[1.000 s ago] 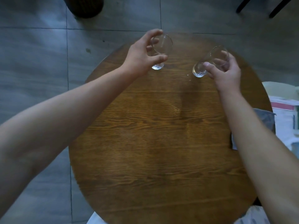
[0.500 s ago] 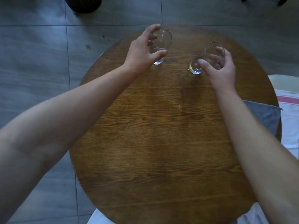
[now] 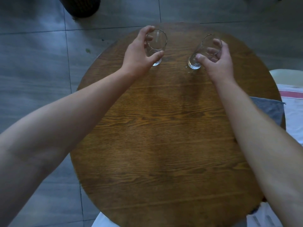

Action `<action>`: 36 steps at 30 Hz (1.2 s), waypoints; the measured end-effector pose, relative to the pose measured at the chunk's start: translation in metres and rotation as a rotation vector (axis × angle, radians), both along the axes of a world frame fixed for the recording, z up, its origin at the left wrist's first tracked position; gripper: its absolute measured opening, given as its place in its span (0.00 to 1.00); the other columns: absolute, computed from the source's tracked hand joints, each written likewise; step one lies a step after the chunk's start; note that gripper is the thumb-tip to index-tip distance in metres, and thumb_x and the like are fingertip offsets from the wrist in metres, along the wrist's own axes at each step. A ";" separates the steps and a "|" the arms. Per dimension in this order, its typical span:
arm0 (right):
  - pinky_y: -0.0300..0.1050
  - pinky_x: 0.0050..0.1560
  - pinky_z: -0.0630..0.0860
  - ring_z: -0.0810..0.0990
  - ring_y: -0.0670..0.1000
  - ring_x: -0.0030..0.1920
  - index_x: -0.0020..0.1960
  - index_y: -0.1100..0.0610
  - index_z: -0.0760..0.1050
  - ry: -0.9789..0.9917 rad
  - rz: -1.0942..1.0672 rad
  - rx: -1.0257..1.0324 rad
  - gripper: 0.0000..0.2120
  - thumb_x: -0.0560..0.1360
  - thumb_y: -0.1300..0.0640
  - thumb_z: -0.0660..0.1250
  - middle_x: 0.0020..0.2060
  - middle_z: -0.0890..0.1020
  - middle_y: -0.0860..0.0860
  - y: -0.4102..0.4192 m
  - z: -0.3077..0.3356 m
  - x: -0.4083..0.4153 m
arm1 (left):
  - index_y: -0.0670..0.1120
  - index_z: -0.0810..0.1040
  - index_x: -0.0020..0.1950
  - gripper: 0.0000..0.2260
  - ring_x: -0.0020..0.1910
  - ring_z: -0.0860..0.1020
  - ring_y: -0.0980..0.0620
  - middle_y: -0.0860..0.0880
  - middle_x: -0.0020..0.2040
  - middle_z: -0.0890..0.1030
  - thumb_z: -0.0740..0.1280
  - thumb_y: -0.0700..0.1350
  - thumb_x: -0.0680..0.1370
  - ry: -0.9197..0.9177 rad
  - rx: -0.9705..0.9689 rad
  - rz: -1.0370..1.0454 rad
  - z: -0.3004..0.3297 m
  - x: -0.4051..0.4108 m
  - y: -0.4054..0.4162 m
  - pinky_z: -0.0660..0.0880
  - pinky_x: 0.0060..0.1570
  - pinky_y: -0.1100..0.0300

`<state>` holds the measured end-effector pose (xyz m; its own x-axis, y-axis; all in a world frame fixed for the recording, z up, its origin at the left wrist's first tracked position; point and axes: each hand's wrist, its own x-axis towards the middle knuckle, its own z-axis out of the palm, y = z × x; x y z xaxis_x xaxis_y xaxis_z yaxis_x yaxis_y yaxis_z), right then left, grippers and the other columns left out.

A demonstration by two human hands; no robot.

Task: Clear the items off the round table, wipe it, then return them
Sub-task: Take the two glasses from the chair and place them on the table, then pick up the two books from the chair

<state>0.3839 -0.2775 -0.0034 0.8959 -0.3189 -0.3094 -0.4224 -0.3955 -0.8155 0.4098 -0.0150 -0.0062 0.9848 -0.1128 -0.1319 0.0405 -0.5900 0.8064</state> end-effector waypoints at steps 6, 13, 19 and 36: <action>0.51 0.69 0.77 0.77 0.46 0.66 0.82 0.49 0.57 0.038 -0.066 -0.022 0.52 0.66 0.45 0.81 0.73 0.71 0.48 -0.002 0.015 -0.015 | 0.46 0.50 0.84 0.49 0.81 0.61 0.47 0.45 0.83 0.60 0.75 0.58 0.75 -0.021 0.106 0.012 0.016 -0.013 -0.001 0.60 0.76 0.55; 0.55 0.67 0.78 0.77 0.44 0.66 0.80 0.45 0.62 0.006 -0.156 0.031 0.40 0.72 0.46 0.76 0.73 0.71 0.46 -0.027 0.048 -0.141 | 0.43 0.60 0.81 0.36 0.80 0.62 0.46 0.43 0.80 0.63 0.71 0.52 0.79 -0.132 0.129 0.172 0.033 -0.123 0.035 0.61 0.79 0.46; 0.57 0.65 0.79 0.76 0.50 0.69 0.76 0.40 0.67 -0.186 0.051 -0.227 0.27 0.80 0.45 0.69 0.71 0.72 0.42 -0.058 0.100 -0.233 | 0.48 0.75 0.74 0.24 0.82 0.59 0.47 0.48 0.80 0.66 0.67 0.57 0.81 -0.283 0.234 0.061 0.075 -0.217 0.031 0.56 0.80 0.55; 0.58 0.75 0.67 0.65 0.54 0.79 0.73 0.50 0.75 -0.685 0.295 -0.510 0.24 0.79 0.44 0.67 0.76 0.72 0.50 -0.097 0.310 -0.361 | 0.48 0.74 0.75 0.24 0.84 0.52 0.43 0.48 0.82 0.62 0.62 0.59 0.82 -0.632 0.358 -0.005 0.314 -0.346 -0.060 0.58 0.78 0.39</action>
